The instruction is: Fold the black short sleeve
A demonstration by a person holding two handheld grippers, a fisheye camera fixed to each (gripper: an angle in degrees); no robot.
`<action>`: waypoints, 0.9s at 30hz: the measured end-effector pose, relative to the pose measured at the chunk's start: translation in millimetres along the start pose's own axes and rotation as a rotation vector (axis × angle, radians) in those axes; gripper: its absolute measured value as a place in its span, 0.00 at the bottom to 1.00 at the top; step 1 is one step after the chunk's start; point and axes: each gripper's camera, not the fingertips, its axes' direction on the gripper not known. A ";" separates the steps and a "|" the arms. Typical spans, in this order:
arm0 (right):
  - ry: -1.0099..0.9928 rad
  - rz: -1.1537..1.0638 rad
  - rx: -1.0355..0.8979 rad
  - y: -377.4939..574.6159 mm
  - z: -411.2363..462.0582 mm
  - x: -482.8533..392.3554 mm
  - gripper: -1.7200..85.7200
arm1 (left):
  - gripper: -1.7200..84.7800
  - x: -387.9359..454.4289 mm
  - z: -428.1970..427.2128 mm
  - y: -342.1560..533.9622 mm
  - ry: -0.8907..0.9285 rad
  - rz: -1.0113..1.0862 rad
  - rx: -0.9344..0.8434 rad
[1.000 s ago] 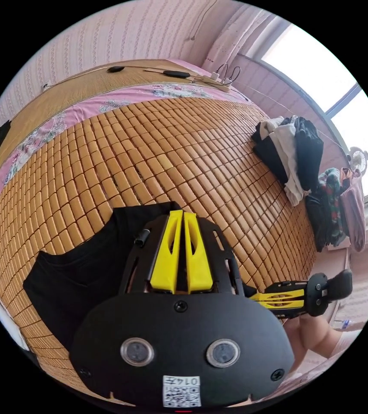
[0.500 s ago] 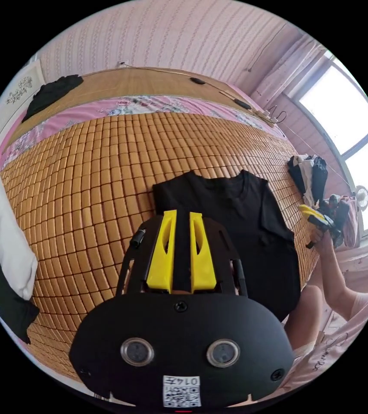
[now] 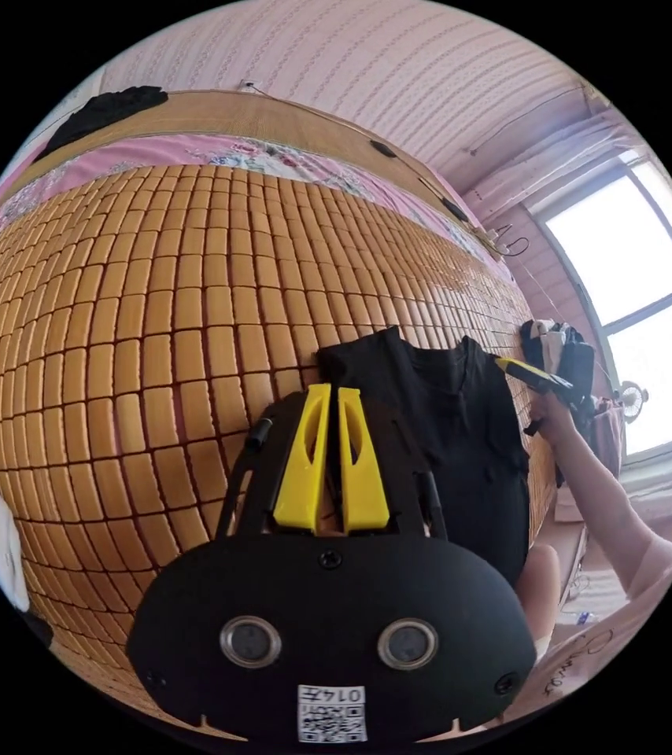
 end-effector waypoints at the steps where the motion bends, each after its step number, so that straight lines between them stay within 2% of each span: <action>1: 0.015 -0.003 0.011 -5.3 -6.3 -1.9 0.04 | 0.01 -4.2 -2.7 -0.8 -0.043 -0.014 0.000; 6: -0.057 0.023 0.111 -25.4 -46.8 -14.2 0.03 | 0.01 -23.9 -35.1 4.1 0.011 -0.100 0.158; 9: -0.061 -0.079 0.123 -22.4 -76.2 -41.6 0.03 | 0.01 -21.8 -60.5 16.1 0.066 -0.070 0.224; 14: -0.197 -0.164 0.165 40.5 -151.4 -85.4 0.03 | 0.01 -5.5 -109.2 68.3 0.116 0.055 0.255; 16: -0.225 -0.192 0.174 80.8 -174.3 -103.4 0.03 | 0.01 4.9 -135.9 114.6 0.154 0.107 0.276; 19: -0.168 -0.180 0.103 163.7 -179.0 -129.3 0.03 | 0.01 17.1 -160.1 188.8 0.201 0.141 0.262; 23: -0.090 -0.035 -0.093 260.1 -132.3 -144.1 0.03 | 0.01 23.6 -147.5 287.1 0.177 0.120 0.156; 27: -0.071 0.002 -0.143 288.3 -122.1 -162.8 0.03 | 0.01 21.9 -104.4 362.9 0.145 0.041 0.019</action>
